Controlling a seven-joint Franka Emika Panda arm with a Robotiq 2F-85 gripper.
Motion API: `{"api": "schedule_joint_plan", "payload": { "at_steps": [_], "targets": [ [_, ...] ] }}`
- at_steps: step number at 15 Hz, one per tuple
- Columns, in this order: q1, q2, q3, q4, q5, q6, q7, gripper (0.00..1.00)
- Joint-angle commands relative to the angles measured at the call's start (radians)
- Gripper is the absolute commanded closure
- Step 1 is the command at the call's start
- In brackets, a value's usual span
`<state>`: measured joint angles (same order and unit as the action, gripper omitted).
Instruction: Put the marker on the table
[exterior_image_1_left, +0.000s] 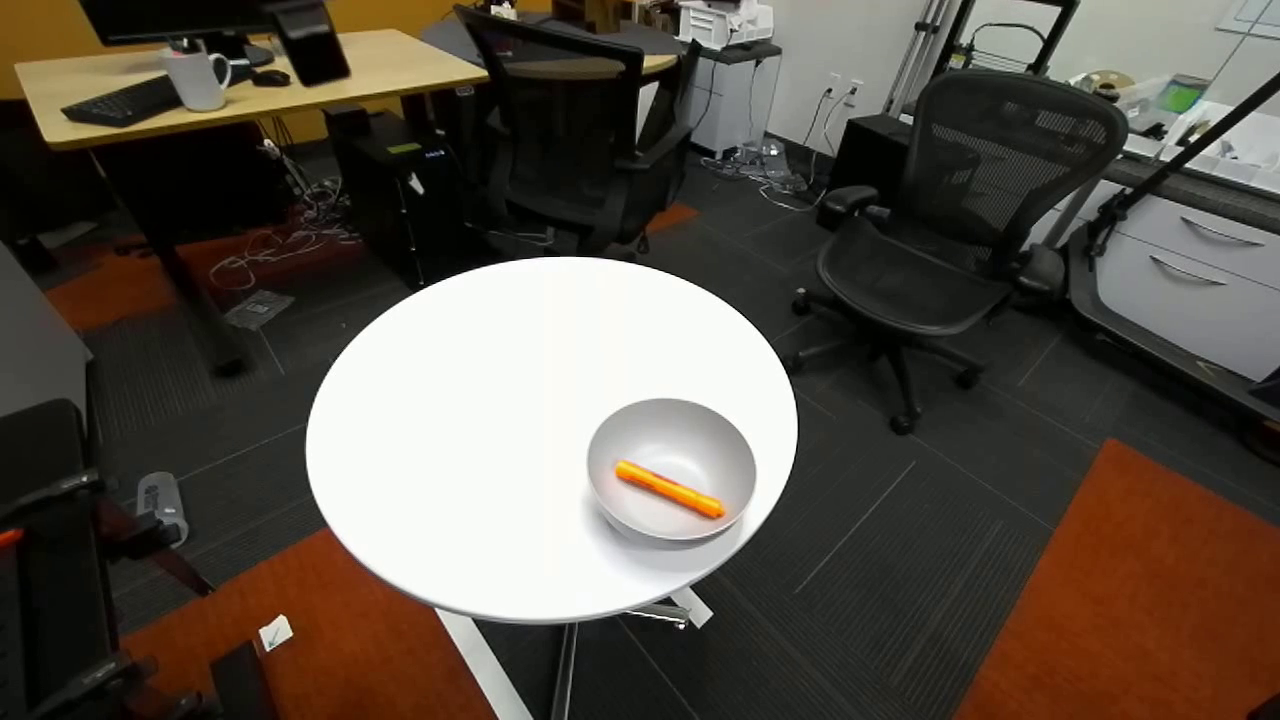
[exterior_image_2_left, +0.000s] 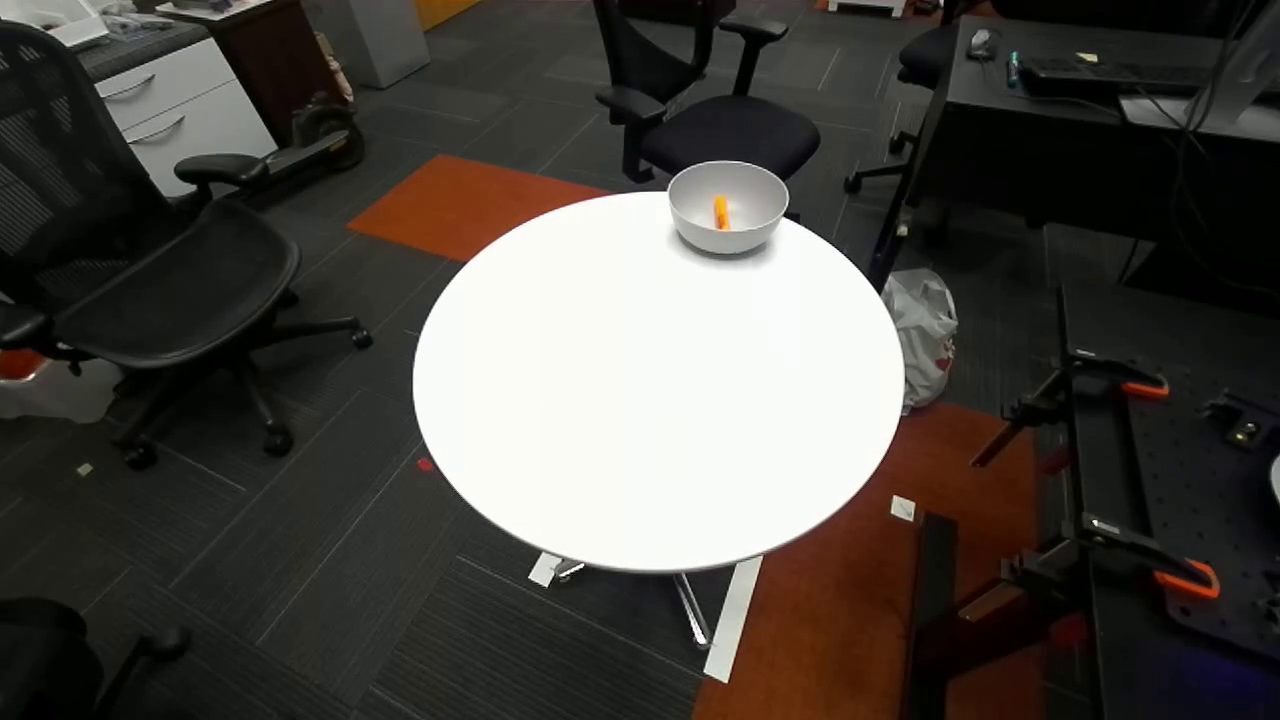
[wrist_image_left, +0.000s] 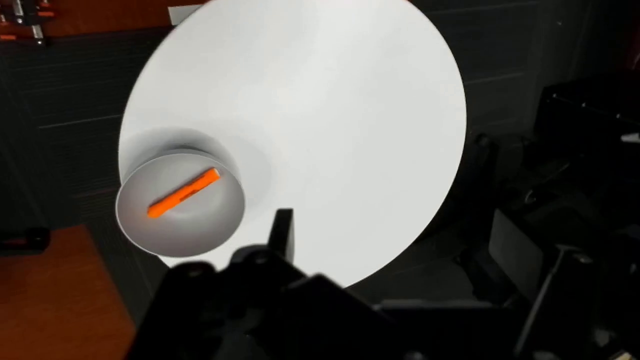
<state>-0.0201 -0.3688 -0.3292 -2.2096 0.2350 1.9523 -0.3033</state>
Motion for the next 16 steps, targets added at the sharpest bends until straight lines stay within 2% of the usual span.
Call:
{"api": "schedule_joint_plan", "payload": {
  "at_steps": [1, 5, 8, 12, 16],
  "targets": [
    [-0.034, 0.154, 0.045, 0.044, 0.095, 0.146, 0.132, 0.00],
    [-0.055, 0.302, 0.087, 0.058, 0.134, 0.354, 0.292, 0.00],
    [-0.079, 0.413, 0.107, 0.094, 0.110, 0.439, 0.445, 0.00],
    [-0.102, 0.553, 0.105, 0.164, 0.082, 0.475, 0.652, 0.00],
    [-0.116, 0.693, 0.088, 0.270, 0.057, 0.443, 0.839, 0.00]
  ]
}}
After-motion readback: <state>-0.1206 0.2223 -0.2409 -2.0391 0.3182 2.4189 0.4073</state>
